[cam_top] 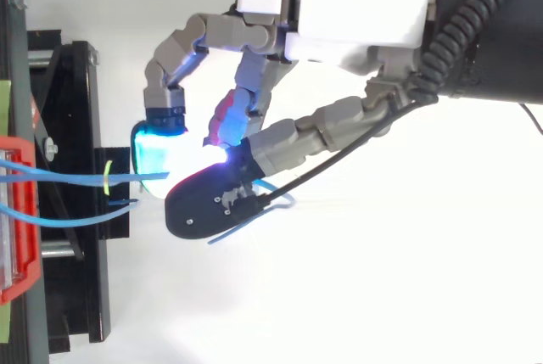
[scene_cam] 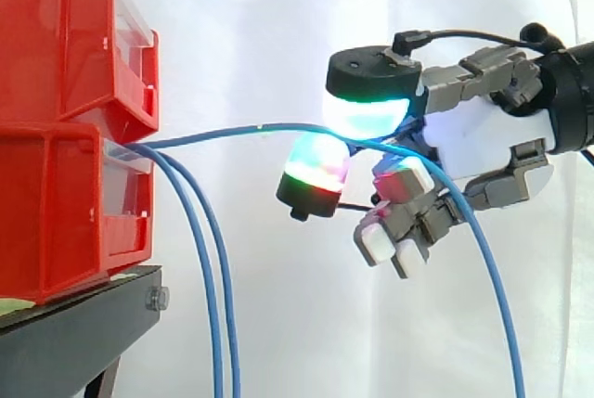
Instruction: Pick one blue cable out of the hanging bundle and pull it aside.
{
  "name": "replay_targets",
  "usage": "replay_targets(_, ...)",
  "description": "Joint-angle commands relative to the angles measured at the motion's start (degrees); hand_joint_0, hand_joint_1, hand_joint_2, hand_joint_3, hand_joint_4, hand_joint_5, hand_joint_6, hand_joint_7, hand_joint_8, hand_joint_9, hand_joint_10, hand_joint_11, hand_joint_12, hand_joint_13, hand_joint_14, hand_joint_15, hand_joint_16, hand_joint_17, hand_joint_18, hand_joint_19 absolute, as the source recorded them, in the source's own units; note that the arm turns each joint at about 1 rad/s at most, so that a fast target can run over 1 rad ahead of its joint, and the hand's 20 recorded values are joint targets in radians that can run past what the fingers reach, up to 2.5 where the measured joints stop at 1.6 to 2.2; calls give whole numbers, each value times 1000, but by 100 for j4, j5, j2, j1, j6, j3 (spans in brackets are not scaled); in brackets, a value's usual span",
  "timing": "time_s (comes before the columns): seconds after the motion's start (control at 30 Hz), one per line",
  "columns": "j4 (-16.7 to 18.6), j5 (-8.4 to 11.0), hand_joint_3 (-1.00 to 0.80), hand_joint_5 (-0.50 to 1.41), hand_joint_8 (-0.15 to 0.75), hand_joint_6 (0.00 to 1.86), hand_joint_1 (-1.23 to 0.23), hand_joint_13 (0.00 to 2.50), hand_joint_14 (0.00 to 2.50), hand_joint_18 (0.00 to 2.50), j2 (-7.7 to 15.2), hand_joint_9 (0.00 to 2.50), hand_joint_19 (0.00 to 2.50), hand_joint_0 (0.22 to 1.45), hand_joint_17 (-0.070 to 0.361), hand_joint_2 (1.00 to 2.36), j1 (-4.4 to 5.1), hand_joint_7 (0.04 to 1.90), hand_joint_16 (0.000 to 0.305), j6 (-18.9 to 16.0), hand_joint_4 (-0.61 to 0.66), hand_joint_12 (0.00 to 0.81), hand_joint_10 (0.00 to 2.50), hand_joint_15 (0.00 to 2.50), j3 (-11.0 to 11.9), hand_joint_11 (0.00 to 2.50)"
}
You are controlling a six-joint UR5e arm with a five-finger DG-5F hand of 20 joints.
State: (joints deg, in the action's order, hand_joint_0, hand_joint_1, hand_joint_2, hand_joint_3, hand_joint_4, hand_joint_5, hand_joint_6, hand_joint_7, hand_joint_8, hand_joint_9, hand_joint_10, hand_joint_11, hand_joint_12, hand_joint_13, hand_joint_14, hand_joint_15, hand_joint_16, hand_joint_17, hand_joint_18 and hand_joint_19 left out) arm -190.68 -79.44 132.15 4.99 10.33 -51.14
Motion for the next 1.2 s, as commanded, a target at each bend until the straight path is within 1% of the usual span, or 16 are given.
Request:
replay_targets(0.0,5,-1,-51,-50,260,900,-812,979,18,918,3,1365,516,576,130,1011,2,1014,58,4,-72,310,22,477,-1,666)
replay_targets(0.17,-13,7,-41,-45,268,894,-815,969,18,921,3,1300,490,575,133,1008,2,1025,59,4,-89,316,18,450,-19,589)
replay_targets(0.3,-21,7,-42,-44,266,887,-819,881,14,888,-5,1037,448,575,131,1006,2,1043,58,-31,-104,319,11,369,-142,351)
replay_targets(0.33,-13,-1,-46,-44,267,887,-820,876,13,883,-5,1009,441,576,131,1006,2,1046,58,-92,-108,318,11,360,-238,332)
replay_targets(0.37,-13,-10,-44,-44,267,887,-821,857,13,876,-5,966,440,575,130,1006,2,1035,58,-127,-108,319,10,344,-265,291)
replay_targets(0.4,-13,-45,-42,-44,266,885,-822,839,12,858,3,892,433,575,130,1006,2,1040,58,-224,-113,322,8,329,-282,237)
replay_targets(0.5,-21,-142,-41,-43,266,884,-822,796,12,823,3,804,414,574,129,1005,11,1025,57,-497,-122,330,6,310,-291,181)
replay_targets(0.57,-21,-151,-38,-42,258,883,-822,774,11,795,3,738,410,573,129,1005,11,1019,57,-576,-129,336,4,292,-291,137)
replay_targets(0.67,-21,-151,-35,-41,258,880,-824,740,11,754,-5,701,391,572,129,1005,2,1033,57,-646,-140,343,4,286,-291,112)
replay_targets(0.83,-21,-151,-33,-40,255,877,-830,722,10,712,3,667,383,573,131,1003,2,1032,58,-646,-149,348,3,286,-300,91)
replay_targets(0.97,-13,-151,1,-35,262,872,-840,730,11,698,3,706,390,570,136,1000,11,1047,61,-646,-162,354,3,300,-309,113)
replay_targets(1.0,-13,-151,-2,-33,264,871,-840,741,11,704,3,724,395,560,138,1032,2,1044,61,-646,-162,354,4,307,-326,115)
replay_targets(1.03,-13,-151,-3,-31,265,871,-840,750,12,708,3,737,394,555,139,1051,2,1053,62,-646,-169,353,4,310,-414,122)
replay_targets(1.07,-4,-151,-15,-28,264,869,-837,775,11,719,3,755,389,536,141,1123,11,1056,63,-646,-170,357,3,313,-484,123)
replay_targets(1.1,23,-151,-17,-26,267,867,-836,780,11,723,-5,768,387,531,142,1145,11,1063,63,-646,-173,358,4,318,-546,126)
replay_targets(1.17,190,-151,-29,-23,266,865,-832,796,11,745,3,794,390,515,145,1207,28,1066,64,-690,-174,355,3,320,-687,123)
